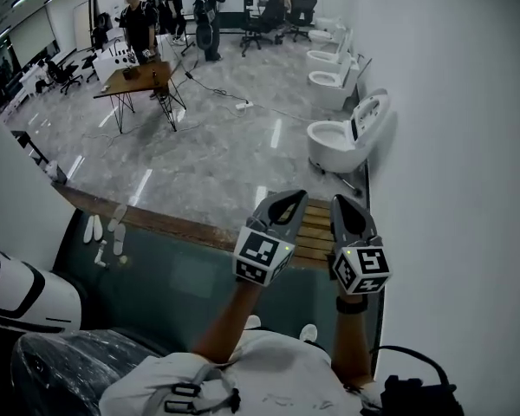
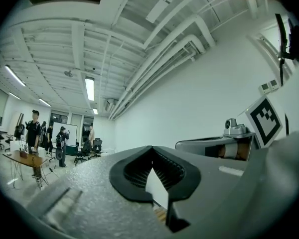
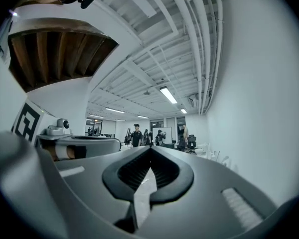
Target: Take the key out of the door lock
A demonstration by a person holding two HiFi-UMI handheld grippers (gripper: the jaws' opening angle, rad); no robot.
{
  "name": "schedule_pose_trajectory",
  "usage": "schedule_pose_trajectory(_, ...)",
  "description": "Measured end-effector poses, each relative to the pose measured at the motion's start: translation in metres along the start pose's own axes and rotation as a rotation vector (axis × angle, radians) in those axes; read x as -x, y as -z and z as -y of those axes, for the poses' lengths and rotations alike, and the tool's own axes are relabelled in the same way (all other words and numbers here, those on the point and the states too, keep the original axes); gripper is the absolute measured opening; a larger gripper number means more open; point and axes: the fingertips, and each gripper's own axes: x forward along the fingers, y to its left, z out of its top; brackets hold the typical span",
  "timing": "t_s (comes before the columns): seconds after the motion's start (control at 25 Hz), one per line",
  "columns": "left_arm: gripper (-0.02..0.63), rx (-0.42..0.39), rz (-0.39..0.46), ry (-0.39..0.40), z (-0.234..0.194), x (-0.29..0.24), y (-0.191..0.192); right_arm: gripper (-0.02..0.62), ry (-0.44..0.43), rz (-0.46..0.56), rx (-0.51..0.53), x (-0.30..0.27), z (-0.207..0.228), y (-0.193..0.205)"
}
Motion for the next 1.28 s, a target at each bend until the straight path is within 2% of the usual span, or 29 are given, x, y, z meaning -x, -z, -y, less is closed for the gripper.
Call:
schedule_pose_trajectory(0.24,0.002,0.042,0.000,0.137,0.014,-0.006,0.017,0.002,0.168,-0.055,-0.013,0.030,0.013,0.031)
schedule_pose_trajectory(0.4,0.002,0.082,-0.016,0.270,0.063,-0.010,0.019,0.003,0.280,-0.086,-0.022,0.076,0.023,0.037)
schedule_pose_trajectory(0.6,0.002,0.067,0.001,0.415,0.124,-0.001,0.001,0.003,0.397,-0.033,-0.019,0.132,0.033,0.013)
schedule_pose_trajectory(0.88,0.002,0.077,0.038,0.595,0.249,0.029,-0.011,0.003,0.556,0.016,-0.001,0.263,0.030,0.005)
schedule_pose_trajectory(1.12,0.002,0.065,0.004,0.790,0.387,0.097,-0.005,0.003,0.737,0.008,-0.028,0.411,0.012,0.013)
schedule_pose_trajectory(1.2,0.002,0.060,0.011,0.838,0.427,0.126,-0.005,0.003,0.794,0.013,-0.026,0.461,0.004,0.014)
schedule_pose_trajectory(1.28,0.002,0.043,0.029,0.865,0.462,0.151,-0.005,0.003,0.861,-0.008,0.019,0.508,-0.002,0.015)
